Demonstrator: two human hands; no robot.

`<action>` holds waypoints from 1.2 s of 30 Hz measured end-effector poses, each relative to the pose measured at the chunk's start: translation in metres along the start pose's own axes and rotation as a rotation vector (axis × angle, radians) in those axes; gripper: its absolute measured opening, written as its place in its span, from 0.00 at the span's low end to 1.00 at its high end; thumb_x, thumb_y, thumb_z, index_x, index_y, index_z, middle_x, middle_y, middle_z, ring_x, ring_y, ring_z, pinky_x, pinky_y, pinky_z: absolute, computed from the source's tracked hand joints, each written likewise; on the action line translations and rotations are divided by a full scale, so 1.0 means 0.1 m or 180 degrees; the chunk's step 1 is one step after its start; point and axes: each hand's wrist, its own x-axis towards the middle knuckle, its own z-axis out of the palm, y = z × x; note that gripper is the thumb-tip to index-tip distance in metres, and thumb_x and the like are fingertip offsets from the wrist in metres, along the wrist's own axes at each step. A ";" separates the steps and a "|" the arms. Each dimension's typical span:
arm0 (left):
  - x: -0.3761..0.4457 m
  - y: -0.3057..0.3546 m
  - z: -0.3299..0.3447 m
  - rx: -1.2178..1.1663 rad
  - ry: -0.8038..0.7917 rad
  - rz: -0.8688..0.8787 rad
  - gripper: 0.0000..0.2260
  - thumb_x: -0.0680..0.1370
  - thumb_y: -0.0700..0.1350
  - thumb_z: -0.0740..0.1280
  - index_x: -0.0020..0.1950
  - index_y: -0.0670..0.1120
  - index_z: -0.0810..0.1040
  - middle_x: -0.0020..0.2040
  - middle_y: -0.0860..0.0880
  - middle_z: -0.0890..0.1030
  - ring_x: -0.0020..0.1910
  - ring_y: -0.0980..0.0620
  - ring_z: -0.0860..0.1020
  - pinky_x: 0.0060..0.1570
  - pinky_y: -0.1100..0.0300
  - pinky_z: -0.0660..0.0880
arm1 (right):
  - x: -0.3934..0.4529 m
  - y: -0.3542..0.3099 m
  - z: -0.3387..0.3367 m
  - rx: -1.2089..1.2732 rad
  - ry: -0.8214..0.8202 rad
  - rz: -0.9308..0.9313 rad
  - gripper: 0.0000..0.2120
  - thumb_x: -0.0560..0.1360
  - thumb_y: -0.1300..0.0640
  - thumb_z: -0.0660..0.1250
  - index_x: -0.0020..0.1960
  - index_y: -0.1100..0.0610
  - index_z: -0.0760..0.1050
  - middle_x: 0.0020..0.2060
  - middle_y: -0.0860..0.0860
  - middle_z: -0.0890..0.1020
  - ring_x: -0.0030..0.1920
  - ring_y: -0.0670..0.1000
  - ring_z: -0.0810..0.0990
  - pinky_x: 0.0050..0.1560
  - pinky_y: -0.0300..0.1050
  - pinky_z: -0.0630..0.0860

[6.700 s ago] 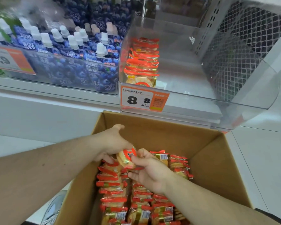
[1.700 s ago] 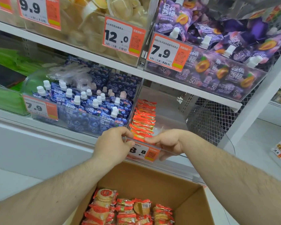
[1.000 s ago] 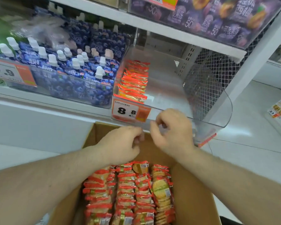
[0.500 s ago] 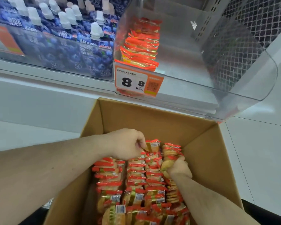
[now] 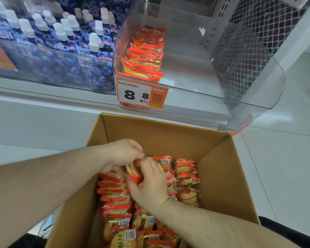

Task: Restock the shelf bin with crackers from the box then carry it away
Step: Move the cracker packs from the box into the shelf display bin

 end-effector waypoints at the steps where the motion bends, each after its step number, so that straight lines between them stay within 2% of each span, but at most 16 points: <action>1: 0.02 -0.04 -0.02 0.0062 0.0114 0.0089 0.11 0.75 0.43 0.69 0.58 0.51 0.78 0.49 0.47 0.80 0.44 0.47 0.80 0.42 0.54 0.78 | -0.04 0.01 -0.02 0.0072 -0.0133 -0.0237 0.14 0.69 0.47 0.69 0.48 0.53 0.68 0.41 0.49 0.75 0.43 0.50 0.73 0.47 0.45 0.69; 3: 0.02 -0.08 -0.09 0.0235 0.0275 0.0214 0.14 0.73 0.37 0.69 0.52 0.53 0.80 0.49 0.48 0.80 0.45 0.50 0.79 0.40 0.57 0.77 | -0.18 0.17 -0.06 0.0114 -0.0596 -0.0473 0.19 0.72 0.42 0.64 0.55 0.54 0.69 0.47 0.51 0.75 0.49 0.50 0.73 0.51 0.44 0.68; 4: -0.01 -0.07 -0.12 0.0282 0.0325 0.0259 0.15 0.73 0.35 0.68 0.51 0.54 0.79 0.50 0.48 0.78 0.45 0.51 0.78 0.38 0.59 0.74 | -0.24 0.32 -0.09 -0.0008 -0.0804 -0.0334 0.20 0.73 0.41 0.62 0.57 0.54 0.69 0.49 0.51 0.75 0.50 0.51 0.74 0.52 0.45 0.69; 5: -0.04 -0.07 -0.15 0.0290 0.0343 0.0290 0.16 0.74 0.34 0.68 0.51 0.55 0.79 0.50 0.49 0.77 0.44 0.52 0.76 0.38 0.61 0.73 | -0.28 0.49 -0.11 -0.0248 -0.0923 -0.0069 0.19 0.73 0.42 0.60 0.57 0.54 0.71 0.49 0.51 0.76 0.49 0.51 0.74 0.51 0.47 0.72; 7: -0.04 -0.07 -0.18 0.0250 0.0327 0.0346 0.17 0.74 0.33 0.68 0.51 0.56 0.79 0.53 0.48 0.77 0.45 0.47 0.77 0.42 0.56 0.75 | -0.31 0.93 -0.17 -0.0905 -0.1167 0.0538 0.15 0.74 0.47 0.59 0.53 0.54 0.76 0.47 0.50 0.78 0.47 0.52 0.76 0.51 0.50 0.76; 8: -0.05 -0.07 -0.19 0.0221 0.0301 0.0358 0.17 0.74 0.33 0.68 0.51 0.57 0.79 0.55 0.49 0.77 0.48 0.45 0.79 0.47 0.51 0.76 | -0.32 1.14 -0.21 -0.1241 -0.1439 0.0858 0.14 0.75 0.49 0.59 0.54 0.54 0.77 0.49 0.50 0.79 0.50 0.52 0.77 0.54 0.50 0.76; 9: -0.06 -0.07 -0.19 0.0210 0.0268 0.0377 0.17 0.74 0.33 0.69 0.51 0.57 0.79 0.58 0.49 0.76 0.50 0.47 0.80 0.50 0.51 0.77 | -0.33 1.33 -0.26 -0.1572 -0.1719 0.1186 0.15 0.75 0.50 0.59 0.57 0.53 0.76 0.54 0.50 0.79 0.55 0.52 0.77 0.58 0.48 0.74; 12: -0.01 -0.09 -0.18 0.0145 0.0169 0.0379 0.17 0.74 0.34 0.69 0.50 0.58 0.81 0.59 0.52 0.77 0.52 0.52 0.80 0.56 0.51 0.78 | -0.41 1.72 -0.33 -0.2045 -0.2360 0.2163 0.23 0.74 0.44 0.60 0.65 0.52 0.70 0.64 0.51 0.75 0.64 0.54 0.72 0.63 0.47 0.68; 14: 0.02 -0.10 -0.16 0.0072 0.0045 0.0352 0.17 0.74 0.33 0.69 0.49 0.58 0.82 0.57 0.51 0.80 0.53 0.52 0.80 0.55 0.53 0.79 | -0.48 1.85 -0.29 -0.2125 -0.2556 0.2306 0.26 0.72 0.42 0.64 0.66 0.52 0.68 0.64 0.50 0.75 0.64 0.53 0.72 0.64 0.47 0.68; 18: 0.06 -0.14 -0.16 0.0043 -0.0143 0.0231 0.22 0.72 0.30 0.69 0.50 0.58 0.82 0.55 0.48 0.82 0.52 0.50 0.82 0.53 0.47 0.80 | -0.55 1.87 -0.24 -0.2379 -0.2589 0.1975 0.14 0.75 0.51 0.59 0.59 0.49 0.75 0.60 0.49 0.79 0.62 0.52 0.75 0.63 0.46 0.68; 20: 0.05 -0.13 -0.17 0.0041 -0.0204 0.0234 0.24 0.71 0.27 0.68 0.51 0.57 0.81 0.55 0.48 0.82 0.53 0.49 0.82 0.53 0.45 0.80 | -0.56 1.83 -0.24 -0.2447 -0.2591 0.1791 0.13 0.76 0.52 0.57 0.56 0.49 0.77 0.58 0.49 0.80 0.61 0.52 0.75 0.62 0.46 0.68; 23: 0.03 -0.13 -0.20 0.0051 -0.0213 0.0272 0.25 0.71 0.26 0.67 0.52 0.57 0.81 0.55 0.48 0.82 0.52 0.49 0.82 0.52 0.46 0.80 | -0.42 1.73 -0.27 -0.2459 -0.2709 0.1320 0.14 0.77 0.47 0.57 0.56 0.49 0.77 0.59 0.50 0.79 0.62 0.54 0.73 0.62 0.48 0.66; 27: -0.04 -0.09 -0.26 0.0076 0.0032 0.0443 0.27 0.69 0.26 0.66 0.47 0.60 0.82 0.57 0.48 0.79 0.53 0.39 0.81 0.54 0.47 0.79 | -0.02 1.28 -0.57 -0.2390 -0.2681 0.0458 0.13 0.73 0.56 0.61 0.57 0.52 0.75 0.58 0.52 0.76 0.62 0.56 0.70 0.63 0.50 0.64; 31: -0.19 -0.01 -0.34 0.0034 0.0321 0.0632 0.26 0.69 0.26 0.64 0.50 0.59 0.80 0.56 0.46 0.78 0.51 0.38 0.81 0.50 0.43 0.79 | 0.23 0.76 -1.10 -0.1706 -0.1246 -0.0958 0.09 0.67 0.60 0.70 0.46 0.53 0.75 0.46 0.48 0.79 0.50 0.52 0.74 0.52 0.48 0.68; 34: -0.37 0.02 -0.40 -0.0091 0.0454 0.0758 0.26 0.69 0.28 0.65 0.51 0.59 0.79 0.54 0.43 0.81 0.52 0.35 0.80 0.53 0.39 0.76 | 0.34 0.46 -1.45 -0.1458 -0.0243 -0.1850 0.06 0.71 0.61 0.64 0.46 0.53 0.72 0.48 0.49 0.78 0.51 0.52 0.74 0.52 0.50 0.66; 36: -0.51 0.05 -0.41 -0.0188 0.0498 0.0858 0.26 0.69 0.29 0.65 0.53 0.59 0.79 0.53 0.41 0.81 0.45 0.39 0.79 0.50 0.42 0.78 | 0.42 0.26 -1.62 -0.1454 0.0108 -0.2121 0.05 0.75 0.62 0.61 0.47 0.53 0.72 0.48 0.49 0.79 0.50 0.52 0.76 0.51 0.50 0.66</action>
